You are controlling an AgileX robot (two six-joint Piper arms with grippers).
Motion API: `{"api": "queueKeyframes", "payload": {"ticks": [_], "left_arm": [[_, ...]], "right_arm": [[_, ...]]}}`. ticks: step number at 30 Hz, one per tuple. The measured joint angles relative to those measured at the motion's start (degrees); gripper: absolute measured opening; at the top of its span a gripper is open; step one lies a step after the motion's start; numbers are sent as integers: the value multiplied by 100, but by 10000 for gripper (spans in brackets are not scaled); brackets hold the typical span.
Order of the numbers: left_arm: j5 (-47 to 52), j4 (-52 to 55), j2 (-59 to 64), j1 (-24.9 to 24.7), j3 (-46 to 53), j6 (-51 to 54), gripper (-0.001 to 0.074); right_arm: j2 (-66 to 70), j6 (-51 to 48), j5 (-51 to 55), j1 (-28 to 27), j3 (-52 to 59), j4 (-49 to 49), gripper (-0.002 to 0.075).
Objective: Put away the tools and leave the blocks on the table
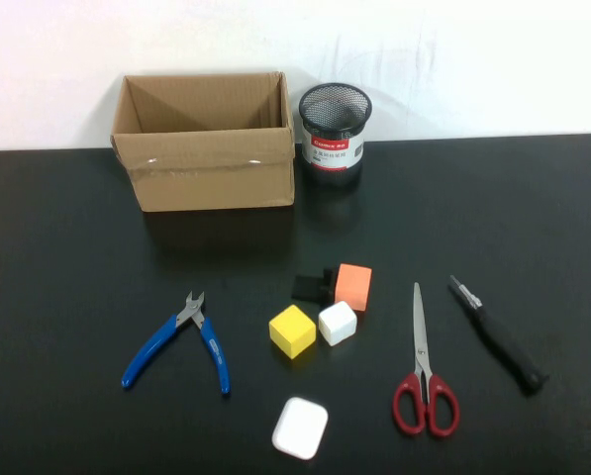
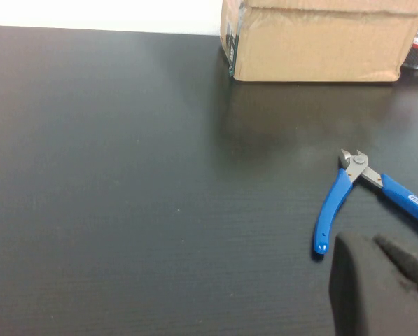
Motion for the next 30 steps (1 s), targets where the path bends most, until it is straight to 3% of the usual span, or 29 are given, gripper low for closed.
{"api": "queueKeyframes", "payload": {"ticks": [6,18,23,30], "left_arm": [[0,0,0,0,0,0,-4],[0,0,0,0,0,0,-4],[0,0,0,0,0,0,-4],[0,0,0,0,0,0,-4]], "right_arm": [[0,-79,-1475,0,0,-1398,-7],[0,-193,-543,0,-11,-1510,-7],[0,-96,-1514,0,-20,-747,-7],[0,-1319,-1849,0,-542,1793,-7]]}}
